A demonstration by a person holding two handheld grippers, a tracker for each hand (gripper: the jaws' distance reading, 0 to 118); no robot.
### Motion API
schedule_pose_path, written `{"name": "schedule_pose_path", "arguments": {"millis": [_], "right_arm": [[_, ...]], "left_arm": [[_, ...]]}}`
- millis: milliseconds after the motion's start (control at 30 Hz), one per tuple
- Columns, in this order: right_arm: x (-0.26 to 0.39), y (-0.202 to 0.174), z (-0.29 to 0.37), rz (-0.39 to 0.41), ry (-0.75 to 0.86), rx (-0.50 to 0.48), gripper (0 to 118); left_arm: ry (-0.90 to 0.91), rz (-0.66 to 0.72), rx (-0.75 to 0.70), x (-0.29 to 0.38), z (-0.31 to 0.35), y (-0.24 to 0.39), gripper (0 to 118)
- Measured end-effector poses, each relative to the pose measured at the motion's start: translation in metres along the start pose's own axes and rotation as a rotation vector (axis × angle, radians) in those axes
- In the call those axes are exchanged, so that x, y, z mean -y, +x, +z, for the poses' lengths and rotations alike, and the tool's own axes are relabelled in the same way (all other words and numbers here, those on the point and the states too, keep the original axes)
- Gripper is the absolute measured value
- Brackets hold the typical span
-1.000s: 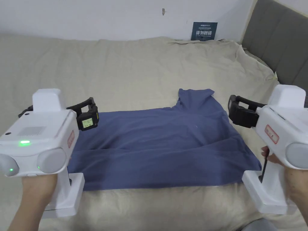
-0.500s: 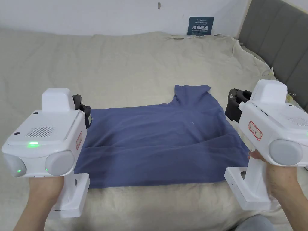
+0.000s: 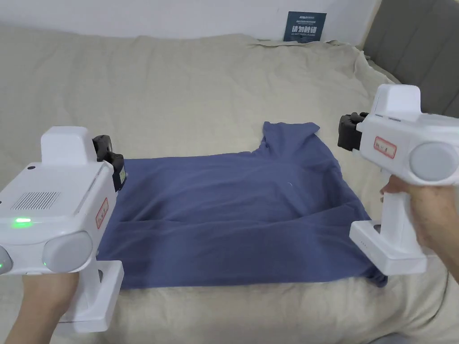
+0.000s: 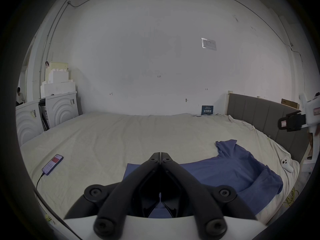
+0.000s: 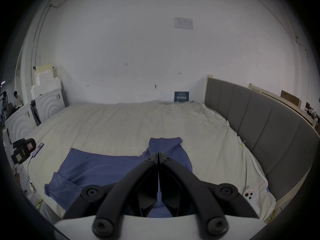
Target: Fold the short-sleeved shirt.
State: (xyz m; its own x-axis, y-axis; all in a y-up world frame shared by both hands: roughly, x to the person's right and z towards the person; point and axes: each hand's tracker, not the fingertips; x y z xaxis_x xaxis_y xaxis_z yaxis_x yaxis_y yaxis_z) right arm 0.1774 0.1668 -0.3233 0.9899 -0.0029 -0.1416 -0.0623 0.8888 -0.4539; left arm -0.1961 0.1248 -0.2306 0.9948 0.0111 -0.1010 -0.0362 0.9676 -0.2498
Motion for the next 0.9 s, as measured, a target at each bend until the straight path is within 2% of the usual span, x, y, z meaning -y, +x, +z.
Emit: {"name": "schedule_pose_path", "arguments": {"millis": [100, 167, 233, 267, 300, 367, 400, 433, 633, 833, 900], "right_arm": [[-0.014, 0.01, -0.041, -0.015, -0.136, 0.015, 0], [-0.019, 0.017, -0.065, -0.085, -0.2, 0.003, 0], [-0.023, 0.023, -0.093, -0.1, -0.279, 0.014, 3], [-0.023, 0.024, -0.104, -0.108, -0.285, 0.033, 15], [-0.024, 0.025, -0.114, -0.095, -0.302, 0.046, 33], [-0.024, 0.03, -0.136, -0.08, -0.357, 0.048, 78], [-0.023, 0.031, -0.145, -0.083, -0.391, 0.056, 90], [-0.022, 0.034, -0.157, -0.082, -0.437, 0.063, 93], [-0.014, 0.058, -0.218, -0.101, -0.603, 0.139, 94], [0.003, 0.079, -0.256, -0.177, -0.636, 0.226, 93], [0.008, 0.082, -0.266, -0.184, -0.642, 0.227, 93]], "left_arm": [[-0.004, 0.011, -0.005, -0.002, -0.008, -0.003, 0], [-0.006, 0.013, -0.011, -0.002, -0.015, -0.004, 0], [-0.013, 0.022, -0.014, -0.001, -0.022, -0.006, 0], [-0.016, 0.026, -0.014, -0.001, -0.025, -0.007, 0], [-0.019, 0.026, -0.016, -0.001, -0.028, -0.007, 0], [-0.025, 0.032, -0.017, 0.0, -0.033, -0.008, 0], [-0.029, 0.033, -0.018, 0.0, -0.036, -0.008, 0], [-0.032, 0.034, -0.019, 0.0, -0.039, -0.009, 0], [-0.049, 0.046, -0.037, -0.004, -0.043, -0.009, 0], [-0.061, 0.049, -0.063, -0.003, -0.054, -0.016, 0], [-0.063, 0.042, -0.066, -0.002, -0.055, -0.015, 0]]}}
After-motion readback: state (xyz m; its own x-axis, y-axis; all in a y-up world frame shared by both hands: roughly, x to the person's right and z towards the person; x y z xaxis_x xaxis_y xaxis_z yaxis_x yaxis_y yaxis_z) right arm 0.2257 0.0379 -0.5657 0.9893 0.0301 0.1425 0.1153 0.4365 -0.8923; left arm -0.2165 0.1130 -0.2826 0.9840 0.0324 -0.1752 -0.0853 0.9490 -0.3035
